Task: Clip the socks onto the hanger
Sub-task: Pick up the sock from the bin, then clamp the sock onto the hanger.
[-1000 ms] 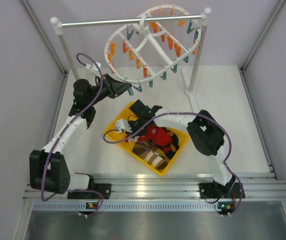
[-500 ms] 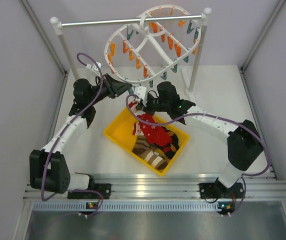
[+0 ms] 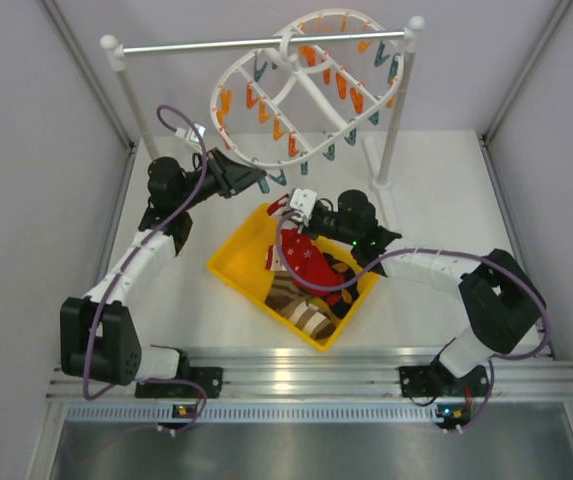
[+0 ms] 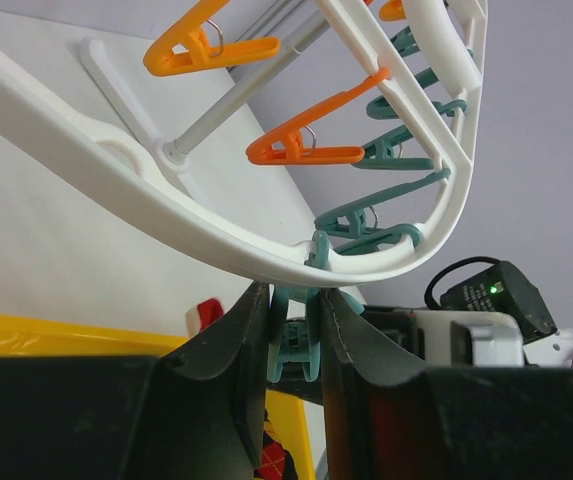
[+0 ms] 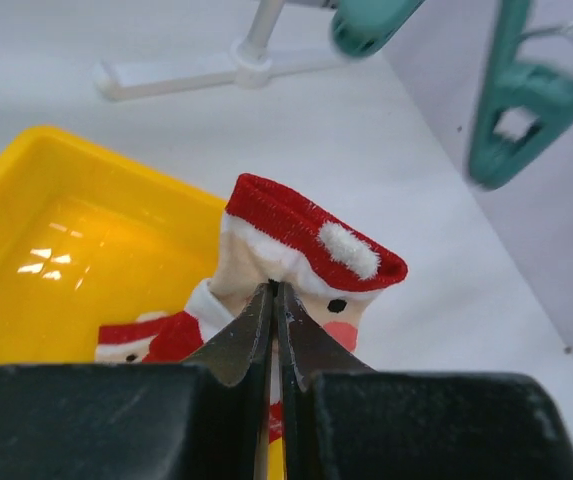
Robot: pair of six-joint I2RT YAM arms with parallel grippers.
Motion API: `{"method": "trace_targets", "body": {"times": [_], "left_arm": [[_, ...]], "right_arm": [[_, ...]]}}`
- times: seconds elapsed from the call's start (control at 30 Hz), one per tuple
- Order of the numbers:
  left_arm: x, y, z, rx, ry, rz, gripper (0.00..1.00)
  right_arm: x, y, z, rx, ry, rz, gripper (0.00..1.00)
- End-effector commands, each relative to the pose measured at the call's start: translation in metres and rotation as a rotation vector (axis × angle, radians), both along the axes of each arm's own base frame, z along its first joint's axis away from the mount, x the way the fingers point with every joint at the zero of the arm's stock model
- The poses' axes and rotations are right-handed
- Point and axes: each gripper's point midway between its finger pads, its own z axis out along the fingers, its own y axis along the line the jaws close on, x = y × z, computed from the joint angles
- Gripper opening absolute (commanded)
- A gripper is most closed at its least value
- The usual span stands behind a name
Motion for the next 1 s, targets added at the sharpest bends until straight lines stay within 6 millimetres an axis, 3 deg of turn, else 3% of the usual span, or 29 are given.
{"method": "trace_targets", "body": {"times": [0.0,0.23,0.9,0.97], "left_arm": [[0.003,0.001,0.007,-0.008,-0.005,-0.015,0.0],[0.003,0.0,0.005,-0.004,-0.003,-0.024,0.0],[0.009,0.003,-0.007,0.047,0.0,0.002,0.0],[0.009,0.003,-0.008,0.048,0.001,0.0,0.0]], "right_arm": [[0.007,-0.001,0.093,0.212,-0.199,-0.003,0.0],[0.005,0.006,0.113,0.261,-0.22,0.028,0.0],[-0.003,0.006,0.125,0.301,-0.205,0.051,0.0],[-0.004,0.007,0.12,0.296,-0.169,0.052,0.0]]}}
